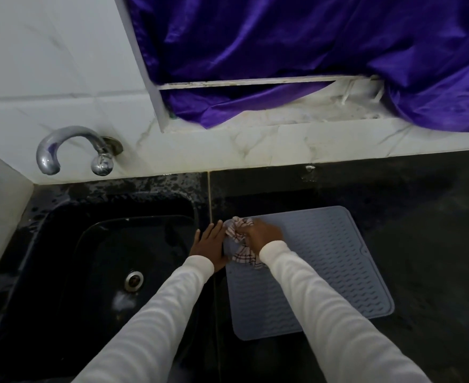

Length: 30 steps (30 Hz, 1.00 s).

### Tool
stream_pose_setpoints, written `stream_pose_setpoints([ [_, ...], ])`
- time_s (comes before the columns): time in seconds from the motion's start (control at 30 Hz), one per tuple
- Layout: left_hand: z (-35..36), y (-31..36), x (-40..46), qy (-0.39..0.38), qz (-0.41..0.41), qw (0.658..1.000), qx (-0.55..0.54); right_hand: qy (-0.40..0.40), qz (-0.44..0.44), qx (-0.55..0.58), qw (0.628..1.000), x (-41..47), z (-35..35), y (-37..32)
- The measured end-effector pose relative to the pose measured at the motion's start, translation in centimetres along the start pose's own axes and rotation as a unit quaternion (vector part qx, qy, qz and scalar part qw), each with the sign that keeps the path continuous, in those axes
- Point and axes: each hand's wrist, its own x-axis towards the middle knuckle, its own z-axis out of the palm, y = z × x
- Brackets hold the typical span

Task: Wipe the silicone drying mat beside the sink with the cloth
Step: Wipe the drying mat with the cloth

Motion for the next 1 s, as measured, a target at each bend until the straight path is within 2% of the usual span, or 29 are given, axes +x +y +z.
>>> stream_pose_setpoints([
  [0.43, 0.1, 0.0, 0.1, -0.005, -0.012, 1.000, -0.011, 0.019, 0.099, -0.040, 0.994, -1.8, -3.5, 10.0],
  [0.7, 0.1, 0.3, 0.0, -0.008, -0.016, 1.000, -0.005, 0.043, 0.238, 0.041, 0.969, -3.9, -5.2, 18.3],
  [1.0, -0.2, 1.0, 0.0, -0.033, -0.025, 0.998, 0.054, 0.059, 0.300, 0.043, 0.951, -5.3, -6.0, 22.8],
])
